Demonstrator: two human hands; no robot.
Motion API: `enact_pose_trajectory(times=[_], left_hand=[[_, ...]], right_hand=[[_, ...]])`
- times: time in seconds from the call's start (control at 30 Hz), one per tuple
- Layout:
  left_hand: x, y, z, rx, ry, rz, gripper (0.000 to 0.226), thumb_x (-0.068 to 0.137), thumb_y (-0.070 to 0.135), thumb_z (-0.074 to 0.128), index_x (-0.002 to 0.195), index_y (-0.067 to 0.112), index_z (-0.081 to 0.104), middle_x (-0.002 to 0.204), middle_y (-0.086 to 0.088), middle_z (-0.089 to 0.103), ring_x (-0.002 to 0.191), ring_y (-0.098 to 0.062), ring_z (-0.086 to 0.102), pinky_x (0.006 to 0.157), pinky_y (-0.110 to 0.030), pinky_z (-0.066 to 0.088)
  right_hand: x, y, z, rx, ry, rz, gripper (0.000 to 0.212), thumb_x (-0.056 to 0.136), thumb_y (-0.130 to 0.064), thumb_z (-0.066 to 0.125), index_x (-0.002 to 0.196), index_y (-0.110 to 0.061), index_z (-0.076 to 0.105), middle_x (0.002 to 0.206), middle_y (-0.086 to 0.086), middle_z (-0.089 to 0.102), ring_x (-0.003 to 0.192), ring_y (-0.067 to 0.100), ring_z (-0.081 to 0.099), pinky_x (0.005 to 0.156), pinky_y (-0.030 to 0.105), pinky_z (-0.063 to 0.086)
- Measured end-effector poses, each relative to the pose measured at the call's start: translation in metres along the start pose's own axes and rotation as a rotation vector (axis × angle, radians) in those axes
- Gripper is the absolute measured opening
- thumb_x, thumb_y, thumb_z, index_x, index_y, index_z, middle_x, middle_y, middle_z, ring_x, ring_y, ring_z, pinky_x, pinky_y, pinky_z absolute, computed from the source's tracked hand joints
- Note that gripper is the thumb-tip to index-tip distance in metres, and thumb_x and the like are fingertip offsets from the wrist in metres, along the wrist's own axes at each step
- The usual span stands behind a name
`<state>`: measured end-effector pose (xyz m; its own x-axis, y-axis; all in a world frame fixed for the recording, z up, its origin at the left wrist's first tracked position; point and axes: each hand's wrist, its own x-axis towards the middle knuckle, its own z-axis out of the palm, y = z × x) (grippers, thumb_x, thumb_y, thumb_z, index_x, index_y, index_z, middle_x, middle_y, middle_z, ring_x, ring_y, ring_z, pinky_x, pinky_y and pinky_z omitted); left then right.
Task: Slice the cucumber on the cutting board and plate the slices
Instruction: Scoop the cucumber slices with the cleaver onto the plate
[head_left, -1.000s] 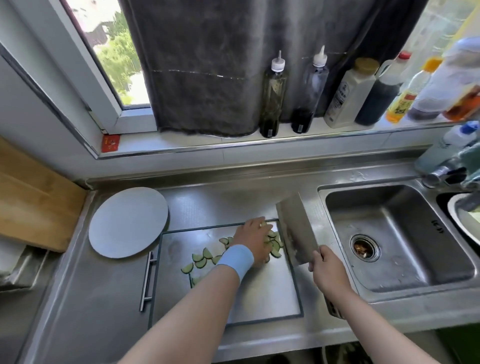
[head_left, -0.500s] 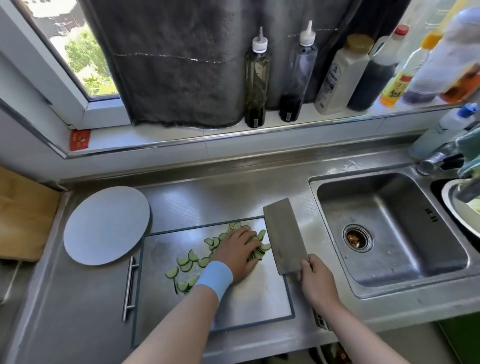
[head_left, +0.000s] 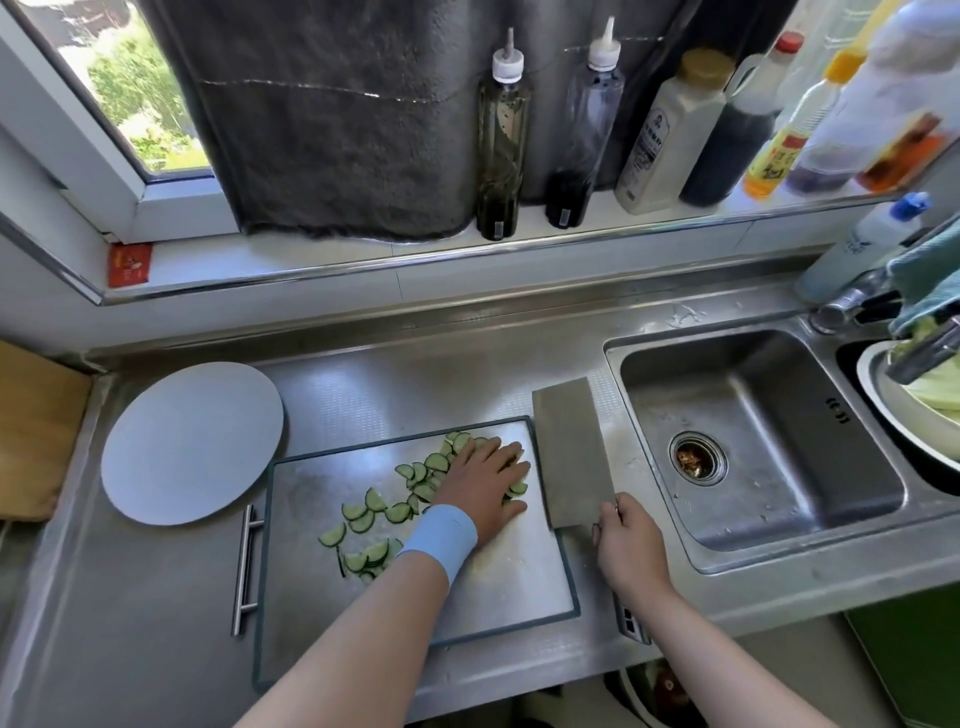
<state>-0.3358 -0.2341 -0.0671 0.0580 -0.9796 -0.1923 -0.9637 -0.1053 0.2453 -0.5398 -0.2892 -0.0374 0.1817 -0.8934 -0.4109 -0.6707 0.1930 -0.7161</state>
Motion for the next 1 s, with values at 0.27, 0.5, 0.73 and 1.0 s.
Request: enact_pose_trajectory(times=[0.27,0.5,0.73,1.0], left_hand=[[-0.014,-0.013,0.004,-0.045,0.182,0.114,0.024,0.082,0.024,0.060,0.105,0.019,0.067,0.118,0.002,0.060,0.112,-0.024,0.052,0.100,-0.035,0.038],[-0.027,-0.022,-0.003,-0.283,0.284,-0.178,0.052,0.089,0.044,0.050,0.137,0.026,0.042,0.149,0.002,0.032,0.140,-0.022,0.022,0.114,-0.038,0.022],[-0.022,-0.025,-0.005,-0.302,0.084,-0.319,0.064,0.092,0.052,0.041,0.147,0.024,0.022,0.156,0.004,0.014,0.143,-0.014,0.008,0.115,-0.033,0.011],[-0.038,-0.021,-0.004,-0.419,0.147,-0.356,0.083,0.086,0.057,0.049,0.149,0.029,0.005,0.157,0.013,-0.005,0.143,-0.010,-0.002,0.117,-0.032,0.011]], right_hand=[[-0.012,0.011,0.006,-0.042,-0.062,0.027,0.027,0.097,-0.016,0.043,0.074,-0.007,0.052,0.070,0.006,0.061,0.068,0.024,0.057,0.059,0.033,0.038],[-0.021,0.012,0.015,-0.033,-0.086,0.005,0.026,0.098,-0.021,0.048,0.074,-0.012,0.055,0.071,0.003,0.063,0.069,0.021,0.059,0.057,0.031,0.041],[-0.022,0.012,0.029,-0.123,-0.185,0.008,0.026,0.100,-0.026,0.048,0.079,-0.016,0.058,0.073,0.001,0.066,0.068,0.018,0.061,0.055,0.029,0.039],[-0.026,0.008,0.058,-0.163,-0.373,-0.019,0.028,0.099,-0.029,0.047,0.079,-0.010,0.053,0.070,0.008,0.063,0.062,0.023,0.056,0.057,0.030,0.042]])
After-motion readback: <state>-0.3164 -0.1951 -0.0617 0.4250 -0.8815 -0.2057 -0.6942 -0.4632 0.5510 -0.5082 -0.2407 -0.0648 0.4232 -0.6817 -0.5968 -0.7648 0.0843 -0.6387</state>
